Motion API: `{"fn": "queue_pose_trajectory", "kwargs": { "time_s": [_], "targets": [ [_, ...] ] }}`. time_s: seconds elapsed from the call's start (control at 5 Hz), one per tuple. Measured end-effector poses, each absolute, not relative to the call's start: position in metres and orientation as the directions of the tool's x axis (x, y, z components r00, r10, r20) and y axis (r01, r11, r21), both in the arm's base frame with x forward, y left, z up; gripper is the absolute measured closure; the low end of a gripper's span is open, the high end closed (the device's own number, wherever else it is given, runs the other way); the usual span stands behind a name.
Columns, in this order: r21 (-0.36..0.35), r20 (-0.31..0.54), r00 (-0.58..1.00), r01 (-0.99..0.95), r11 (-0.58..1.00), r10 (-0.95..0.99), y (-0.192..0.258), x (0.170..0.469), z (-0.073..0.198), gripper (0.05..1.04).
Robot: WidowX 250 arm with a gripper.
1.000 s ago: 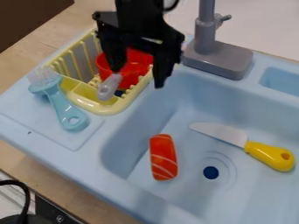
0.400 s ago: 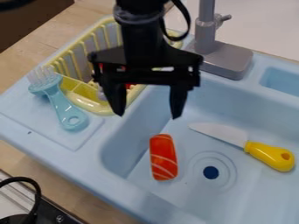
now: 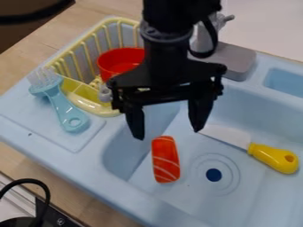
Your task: Put the salmon into the red pot
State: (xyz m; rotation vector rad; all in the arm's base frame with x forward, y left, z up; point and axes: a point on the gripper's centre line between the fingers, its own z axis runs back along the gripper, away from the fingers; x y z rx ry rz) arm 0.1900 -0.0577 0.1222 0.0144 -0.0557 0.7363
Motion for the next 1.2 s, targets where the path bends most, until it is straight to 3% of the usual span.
{"fn": "queue_pose_trajectory", "kwargs": {
  "time_s": [0.2, 1.2],
  "targets": [
    [0.020, 0.054, 0.742, -0.670, 0.742, 0.669, -0.055, 0.187, 0.110, 0.083],
    [-0.015, 0.075, 0.679, -0.732, 0.682, 0.730, -0.051, 0.195, 0.078, 0.083]
  ]
}}
